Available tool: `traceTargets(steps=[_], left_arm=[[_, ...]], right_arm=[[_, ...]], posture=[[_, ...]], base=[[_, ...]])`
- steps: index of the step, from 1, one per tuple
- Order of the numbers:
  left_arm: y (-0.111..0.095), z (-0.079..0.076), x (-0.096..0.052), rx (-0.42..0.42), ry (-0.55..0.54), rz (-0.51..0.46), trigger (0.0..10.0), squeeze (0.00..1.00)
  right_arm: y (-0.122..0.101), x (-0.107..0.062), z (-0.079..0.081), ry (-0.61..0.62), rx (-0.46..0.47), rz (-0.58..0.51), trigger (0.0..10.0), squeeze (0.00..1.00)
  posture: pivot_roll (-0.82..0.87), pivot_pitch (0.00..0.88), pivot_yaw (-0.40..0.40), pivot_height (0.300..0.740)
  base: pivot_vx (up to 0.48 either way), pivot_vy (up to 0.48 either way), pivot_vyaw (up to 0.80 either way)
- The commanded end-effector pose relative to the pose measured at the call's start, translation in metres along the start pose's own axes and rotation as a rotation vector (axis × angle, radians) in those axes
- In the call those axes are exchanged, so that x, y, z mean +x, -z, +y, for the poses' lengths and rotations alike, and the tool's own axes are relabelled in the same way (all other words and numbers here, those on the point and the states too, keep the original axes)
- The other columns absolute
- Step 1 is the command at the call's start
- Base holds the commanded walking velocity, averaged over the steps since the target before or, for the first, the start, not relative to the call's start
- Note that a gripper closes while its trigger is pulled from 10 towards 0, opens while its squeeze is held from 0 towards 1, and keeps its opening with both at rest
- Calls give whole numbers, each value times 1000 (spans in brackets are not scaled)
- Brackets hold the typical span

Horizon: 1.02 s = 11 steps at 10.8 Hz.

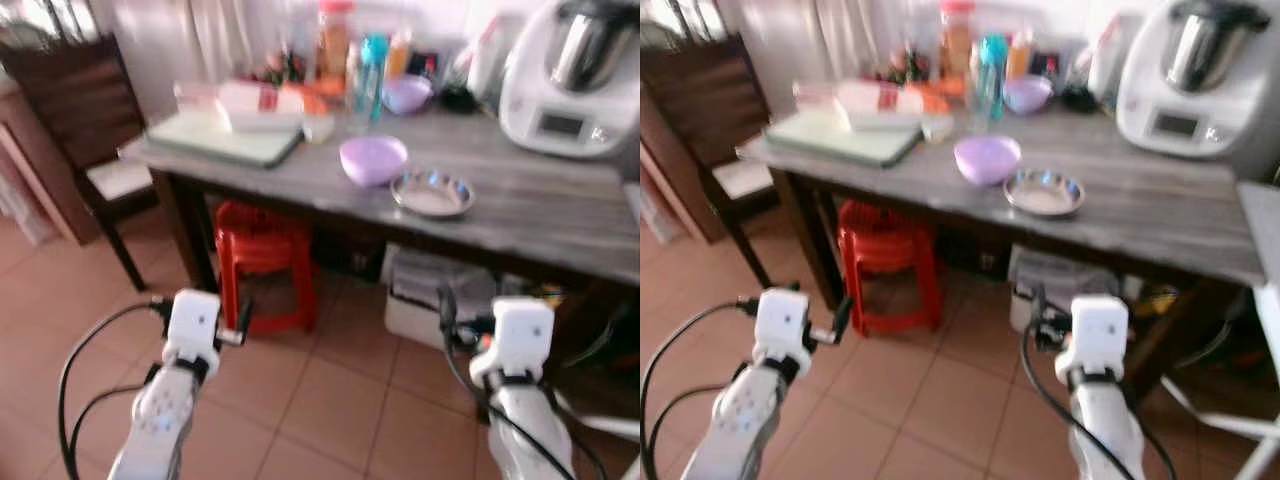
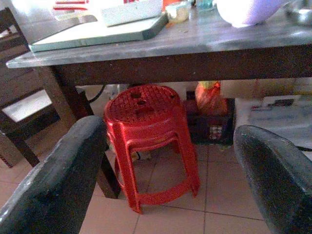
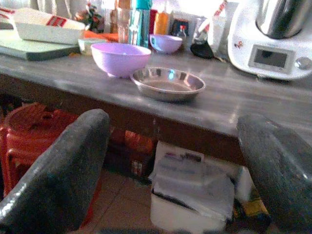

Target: Setting the table

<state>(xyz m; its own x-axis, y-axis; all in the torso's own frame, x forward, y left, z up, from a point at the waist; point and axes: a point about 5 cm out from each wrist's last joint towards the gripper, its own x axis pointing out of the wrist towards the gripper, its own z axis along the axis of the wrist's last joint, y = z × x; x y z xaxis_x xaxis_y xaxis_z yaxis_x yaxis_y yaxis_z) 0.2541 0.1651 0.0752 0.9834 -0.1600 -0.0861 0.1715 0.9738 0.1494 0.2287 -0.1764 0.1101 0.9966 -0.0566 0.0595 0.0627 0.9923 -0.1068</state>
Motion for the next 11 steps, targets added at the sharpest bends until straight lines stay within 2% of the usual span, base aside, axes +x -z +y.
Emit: traceTargets(steps=[1, 2, 3, 4, 5, 6, 8, 11], left_arm=[[-2, -4, -2, -13, 53, -38, 10000, 0], [-1, -6, -4, -32, 83, -50, 10000, 0], [3, -6, -3, -12, 92, -41, 10000, 0], [7, -1, -3, -2, 43, -37, 10000, 0], [10, 8, -4, -28, -30, -33, 10000, 0], [9, 9, -4, -24, -47, -37, 10000, 0], [10, 2, -2, -21, -15, -38, 10000, 0], [9, -8, 3, -15, 35, -46, 10000, 0]], right_arm=[[-2, 2, -2, 10, 4, -13, 10000, 0], [-1, 2, -3, 14, 5, -11, 10000, 0], [2, 2, -6, 35, 13, -3, 10000, 0], [4, 1, -10, 62, 24, 5, 10000, 0], [6, -1, -15, 96, 29, 12, 10000, 0], [8, -2, -16, 105, 30, 21, 10000, 0], [12, -3, -11, 93, 31, 36, 10000, 0], [12, 1, -8, 56, 20, 30, 10000, 0]], posture=[[88, 0, 34, 740], [87, 0, 35, 740], [88, 0, 27, 740], [89, 0, 27, 740], [95, 0, 28, 740], [93, 0, 25, 740], [95, 0, 21, 740], [91, 0, 23, 740]], base=[[0, 0, 0], [0, 0, 0], [0, 0, 0], [0, 0, 0], [0, 0, 0], [0, 0, 0], [0, 0, 0], [0, 0, -671]])
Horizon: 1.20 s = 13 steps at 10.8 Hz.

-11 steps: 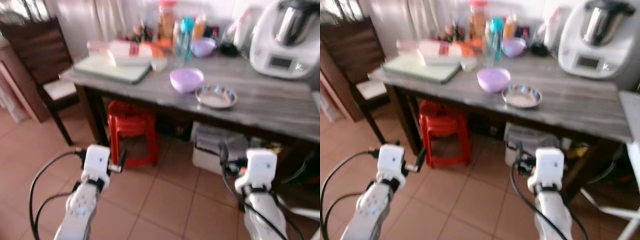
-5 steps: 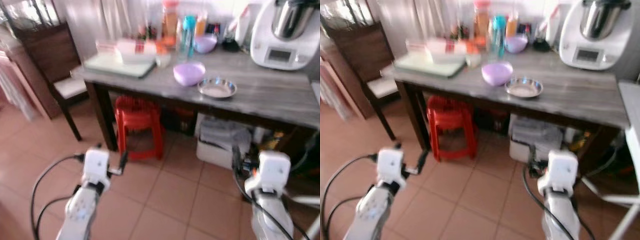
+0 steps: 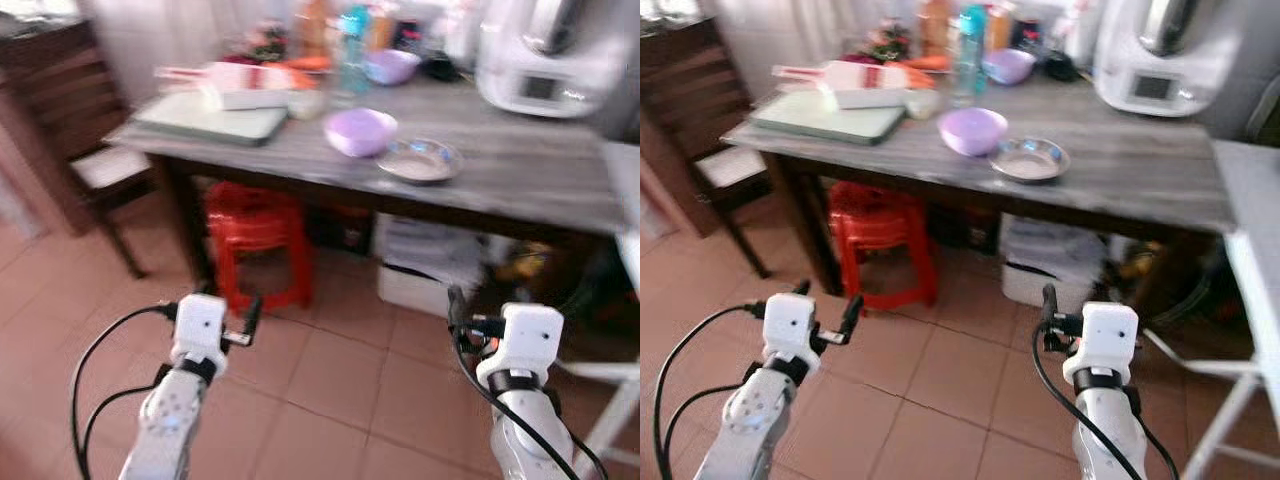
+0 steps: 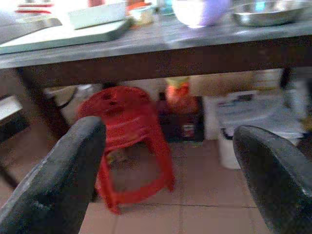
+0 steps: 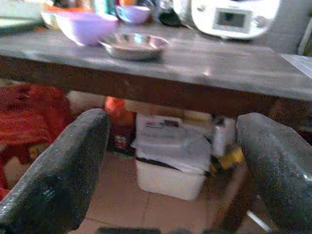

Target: Setting the table

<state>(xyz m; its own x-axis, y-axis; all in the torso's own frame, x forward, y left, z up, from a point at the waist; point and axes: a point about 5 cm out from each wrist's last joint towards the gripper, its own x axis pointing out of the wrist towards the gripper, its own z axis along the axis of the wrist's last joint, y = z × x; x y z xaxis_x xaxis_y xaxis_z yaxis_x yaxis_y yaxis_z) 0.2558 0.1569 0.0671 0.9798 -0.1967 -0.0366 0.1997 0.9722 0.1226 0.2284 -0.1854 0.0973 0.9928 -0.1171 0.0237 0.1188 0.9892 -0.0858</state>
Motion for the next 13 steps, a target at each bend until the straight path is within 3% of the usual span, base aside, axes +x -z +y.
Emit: traceTargets(steps=[1, 3, 6, 9, 13], left_arm=[[5, 1, 0, 9, 12, 22, 10000, 0], [4, 4, 2, 3, 15, 21, 10000, 0], [2, -1, 2, -15, 37, 17, 10000, 0], [0, -1, 4, -10, 58, 17, 10000, 0], [0, -4, 4, -13, 72, 21, 10000, 0]], right_arm=[[-2, 3, 4, -37, -11, -18, 10000, 0], [-1, 1, 5, -35, -5, -11, 10000, 0], [-1, 0, 9, -40, 1, -14, 10000, 0], [1, -2, 3, -30, -15, -9, 10000, 0], [1, -3, -1, -28, -30, -7, 10000, 0]], posture=[[89, 0, 25, 740], [91, 0, 30, 740], [88, 0, 36, 740], [86, 0, 41, 740], [82, 0, 44, 740]], base=[[0, -334, -800], [0, -328, -700], [0, -314, 0], [0, -307, 0], [0, -306, -450]])
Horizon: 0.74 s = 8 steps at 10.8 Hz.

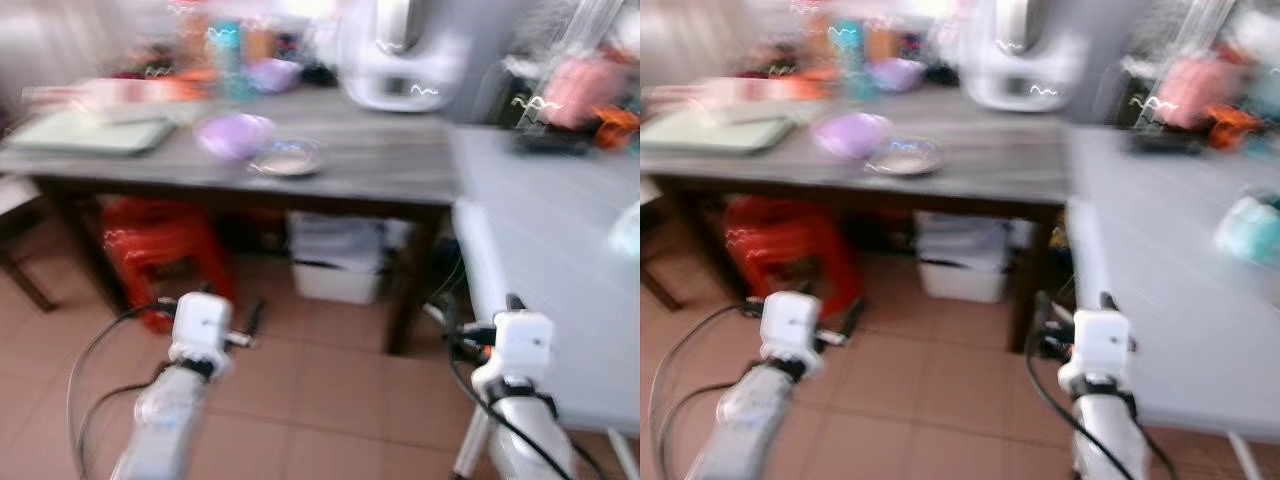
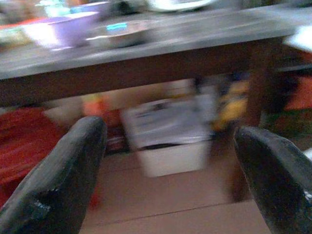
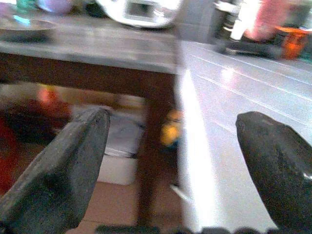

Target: Setting the table

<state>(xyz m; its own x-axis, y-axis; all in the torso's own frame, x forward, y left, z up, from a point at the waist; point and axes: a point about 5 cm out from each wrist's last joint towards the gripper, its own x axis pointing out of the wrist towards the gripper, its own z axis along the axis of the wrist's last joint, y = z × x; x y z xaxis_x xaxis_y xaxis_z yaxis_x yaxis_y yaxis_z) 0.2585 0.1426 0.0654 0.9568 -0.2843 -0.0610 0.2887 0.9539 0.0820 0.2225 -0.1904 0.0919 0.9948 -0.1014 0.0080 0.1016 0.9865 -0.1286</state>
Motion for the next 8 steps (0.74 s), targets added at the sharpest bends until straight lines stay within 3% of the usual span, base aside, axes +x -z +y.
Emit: traceTargets(steps=[1, 8], left_arm=[[-1, 10, -3, 25, -19, 7, 10000, 0], [-7, 9, 1, 28, -17, -3, 10000, 0]], right_arm=[[-5, 2, 4, -13, 13, -21, 10000, 0], [-6, 7, 4, -25, -11, -29, 10000, 0]], posture=[[86, 0, 41, 740], [96, 0, 46, 740]], base=[[0, -300, 0], [0, -300, 0]])
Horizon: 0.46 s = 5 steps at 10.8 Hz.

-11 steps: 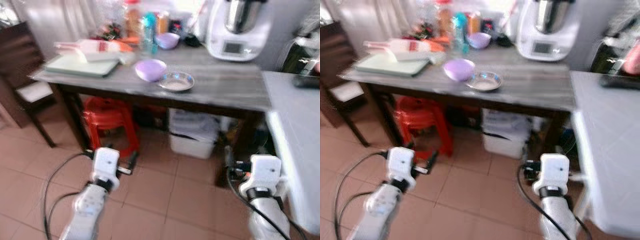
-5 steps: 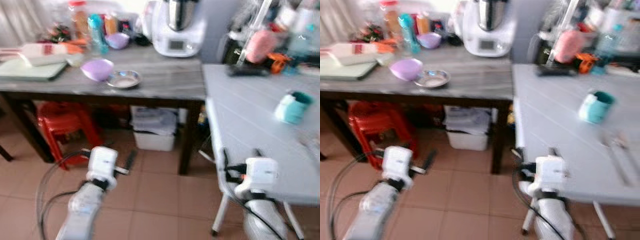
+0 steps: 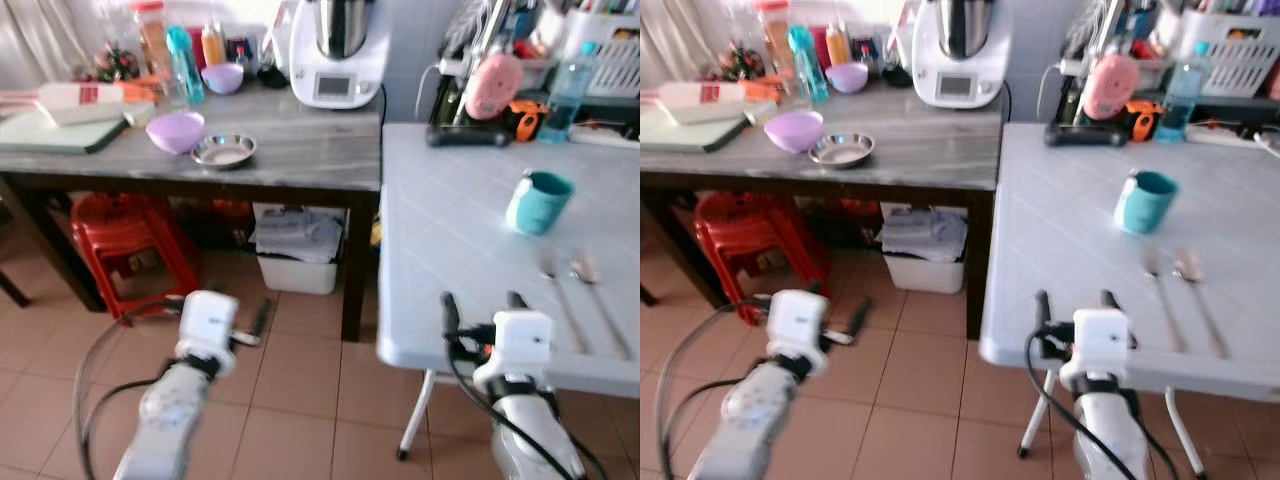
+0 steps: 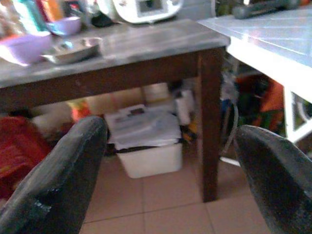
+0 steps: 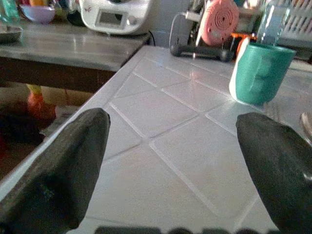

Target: Setting the table

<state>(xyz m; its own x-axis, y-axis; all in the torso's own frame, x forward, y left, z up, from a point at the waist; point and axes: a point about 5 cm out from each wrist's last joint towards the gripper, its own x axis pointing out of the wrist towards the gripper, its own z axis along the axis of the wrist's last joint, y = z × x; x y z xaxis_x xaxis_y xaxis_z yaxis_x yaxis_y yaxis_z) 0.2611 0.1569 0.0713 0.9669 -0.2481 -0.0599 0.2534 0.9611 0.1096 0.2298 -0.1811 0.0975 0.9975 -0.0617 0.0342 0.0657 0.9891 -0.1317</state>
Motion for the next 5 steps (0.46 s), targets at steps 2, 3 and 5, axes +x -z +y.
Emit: traceTargets(steps=[2, 3, 5], left_arm=[[-4, -5, 5, 3, 20, -4, 10000, 0], [-5, -4, 6, 0, 20, -4, 10000, 0], [-4, -6, 5, -1, 26, 2, 10000, 0]], right_arm=[[1, 1, 0, -3, -4, 0, 10000, 0], [0, 2, -1, 1, -4, -3, 10000, 0], [0, 3, -1, 5, -4, -5, 10000, 0]], posture=[[97, 0, 46, 740], [97, 0, 47, 740], [97, 0, 48, 740]], base=[[0, -300, 0], [0, -296, 0], [0, -298, 0]])
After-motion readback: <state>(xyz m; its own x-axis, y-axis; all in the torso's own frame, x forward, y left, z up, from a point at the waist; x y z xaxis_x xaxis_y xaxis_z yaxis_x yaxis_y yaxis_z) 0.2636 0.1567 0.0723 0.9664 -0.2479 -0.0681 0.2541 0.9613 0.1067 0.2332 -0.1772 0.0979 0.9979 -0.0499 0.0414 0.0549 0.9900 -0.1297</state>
